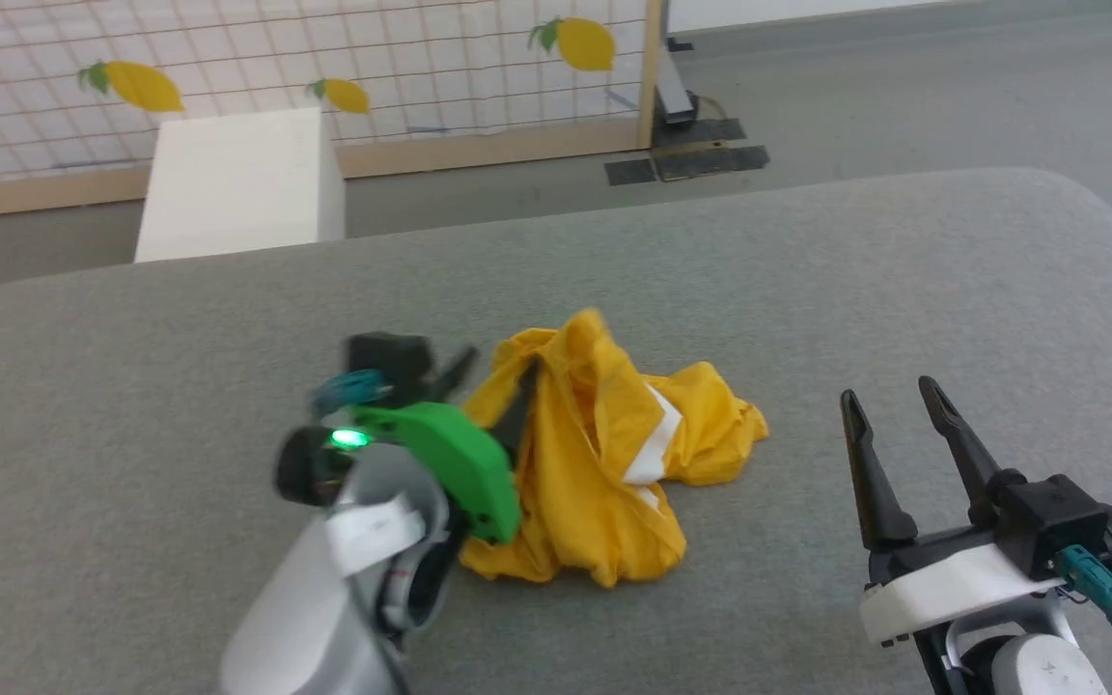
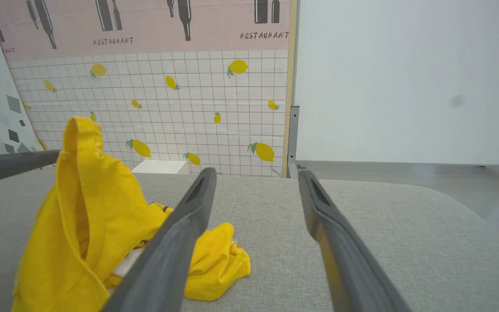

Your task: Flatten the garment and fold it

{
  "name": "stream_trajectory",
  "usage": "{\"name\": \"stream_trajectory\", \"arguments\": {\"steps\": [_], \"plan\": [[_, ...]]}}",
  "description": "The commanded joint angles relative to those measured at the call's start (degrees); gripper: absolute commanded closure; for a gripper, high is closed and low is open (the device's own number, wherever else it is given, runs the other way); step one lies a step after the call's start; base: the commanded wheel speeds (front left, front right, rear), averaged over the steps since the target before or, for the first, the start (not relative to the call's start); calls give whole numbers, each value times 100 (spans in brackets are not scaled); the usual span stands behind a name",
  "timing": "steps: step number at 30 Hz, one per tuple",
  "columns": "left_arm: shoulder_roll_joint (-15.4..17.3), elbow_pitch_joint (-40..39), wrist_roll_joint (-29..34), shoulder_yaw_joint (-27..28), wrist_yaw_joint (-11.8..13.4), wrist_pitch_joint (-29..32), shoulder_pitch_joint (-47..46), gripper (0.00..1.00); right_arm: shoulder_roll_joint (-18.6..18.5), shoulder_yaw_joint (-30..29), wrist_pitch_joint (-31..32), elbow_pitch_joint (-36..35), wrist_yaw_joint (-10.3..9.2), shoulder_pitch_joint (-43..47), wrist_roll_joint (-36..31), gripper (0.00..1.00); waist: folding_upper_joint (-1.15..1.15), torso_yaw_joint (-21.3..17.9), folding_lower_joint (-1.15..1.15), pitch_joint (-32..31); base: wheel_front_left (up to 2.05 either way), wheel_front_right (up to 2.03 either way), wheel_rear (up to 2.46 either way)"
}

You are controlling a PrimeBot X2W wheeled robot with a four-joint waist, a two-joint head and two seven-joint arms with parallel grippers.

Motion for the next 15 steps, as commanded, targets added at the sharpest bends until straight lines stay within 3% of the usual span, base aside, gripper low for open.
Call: {"name": "stream_trajectory", "arguments": {"steps": [1, 10, 15], "plan": [[154, -205, 132, 124, 79, -293, 207, 0, 3, -11, 17, -44, -9, 58, 23, 0, 0, 195, 0, -20, 0, 0, 0], [521, -870, 433, 979, 610, -2231, 1176, 0, 3, 22, 14, -109, -9, -42, 11, 0, 0, 592, 0, 109, 0, 0, 0], [485, -906, 639, 1390, 804, -2559, 1595, 0, 3, 144, 103, -119, -9, -106, -45, 0, 0, 797, 0, 210, 0, 0, 0]]}}
